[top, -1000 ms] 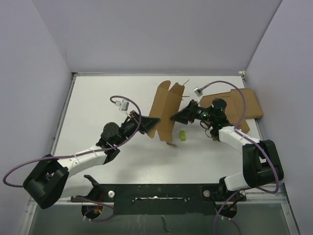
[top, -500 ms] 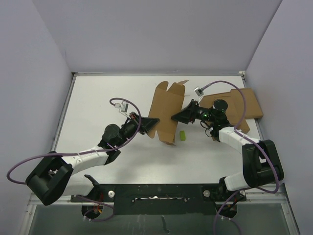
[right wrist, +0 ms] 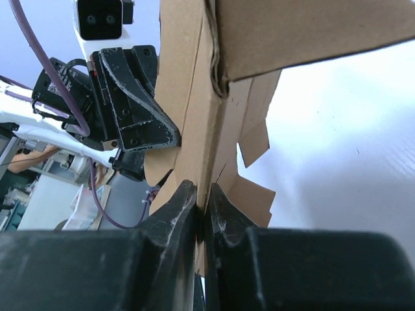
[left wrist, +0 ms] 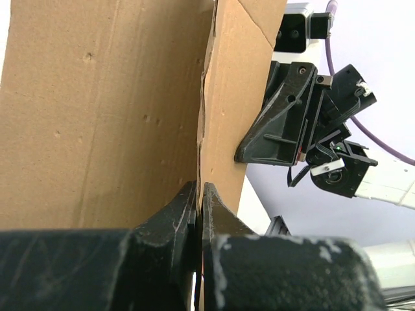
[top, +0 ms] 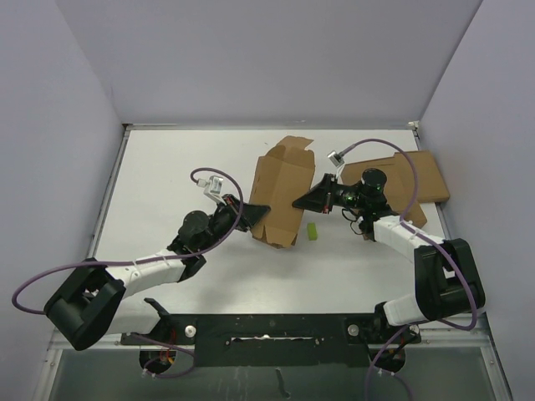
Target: Fold the paper box
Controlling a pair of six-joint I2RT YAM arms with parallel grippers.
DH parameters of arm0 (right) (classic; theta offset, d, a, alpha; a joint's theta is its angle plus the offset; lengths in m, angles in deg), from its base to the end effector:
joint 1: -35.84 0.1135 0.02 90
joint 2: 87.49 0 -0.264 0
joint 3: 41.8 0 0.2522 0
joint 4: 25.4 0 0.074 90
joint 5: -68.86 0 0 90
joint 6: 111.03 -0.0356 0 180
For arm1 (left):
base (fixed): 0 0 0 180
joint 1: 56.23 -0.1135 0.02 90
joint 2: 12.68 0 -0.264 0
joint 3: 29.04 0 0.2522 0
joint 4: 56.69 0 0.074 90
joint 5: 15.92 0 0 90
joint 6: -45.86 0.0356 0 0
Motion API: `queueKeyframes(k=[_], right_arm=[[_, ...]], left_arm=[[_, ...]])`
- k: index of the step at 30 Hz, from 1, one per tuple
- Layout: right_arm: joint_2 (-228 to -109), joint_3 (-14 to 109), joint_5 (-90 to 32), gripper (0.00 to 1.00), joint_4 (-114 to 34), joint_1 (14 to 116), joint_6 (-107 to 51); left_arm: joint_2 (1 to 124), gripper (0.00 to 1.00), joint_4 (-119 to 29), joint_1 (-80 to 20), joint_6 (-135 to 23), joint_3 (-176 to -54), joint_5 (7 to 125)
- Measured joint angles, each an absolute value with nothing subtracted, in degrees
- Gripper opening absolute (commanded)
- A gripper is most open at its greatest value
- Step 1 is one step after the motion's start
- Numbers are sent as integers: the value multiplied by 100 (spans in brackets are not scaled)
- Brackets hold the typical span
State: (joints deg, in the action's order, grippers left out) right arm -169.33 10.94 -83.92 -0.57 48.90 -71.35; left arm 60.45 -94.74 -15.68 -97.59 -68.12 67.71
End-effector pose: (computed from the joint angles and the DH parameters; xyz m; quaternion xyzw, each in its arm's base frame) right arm 0.2782 0.0970 0.2455 -0.1359 0.7061 0.6299 0.2936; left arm 0.1961 -0.1730 0.2326 -0.0361 0.6812 -0.5599 0.4703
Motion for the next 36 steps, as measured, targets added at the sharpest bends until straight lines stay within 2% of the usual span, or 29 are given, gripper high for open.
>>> queueKeyframes(k=[6,11,13,19,24,27,30,32,36], right_arm=[[-16933,1107,-8469,0,-158,4857,-7098],[-16933,1107,-8521,0,-195,4787,-7098],[-16933,1107,-8523,0,-197,4776,-7100],[-16933,1107,-8565,0,-193,4748,-7107],[-16933,1107,-8582,12,-195,4739,-7118],[-16933,1107,-8569,25,-221,4689,-7074],[-16933,1110,-8565,34,-306,4612,-7039],[-16933,1110,-8563,37,-317,4507,-7028],[-16933,1110,-8519,38,-309,4295,-7017]], left_arm=[[6067,23,-9430,-1568,-9696,-6812,6661],[6294,26,-9638,-1572,-9700,-6836,6462],[6366,23,-9662,-1574,-9700,-6858,6401],[6449,0,-9693,-1598,-9685,-6898,6314],[6449,0,-9701,-1614,-9604,-6898,6272],[6445,0,-9706,-1635,-9556,-6898,6178],[6405,0,-9738,-1686,-9534,-6898,5979],[6338,0,-9738,-1747,-9514,-6898,5818],[6244,0,-9743,-1847,-9490,-6898,5407]])
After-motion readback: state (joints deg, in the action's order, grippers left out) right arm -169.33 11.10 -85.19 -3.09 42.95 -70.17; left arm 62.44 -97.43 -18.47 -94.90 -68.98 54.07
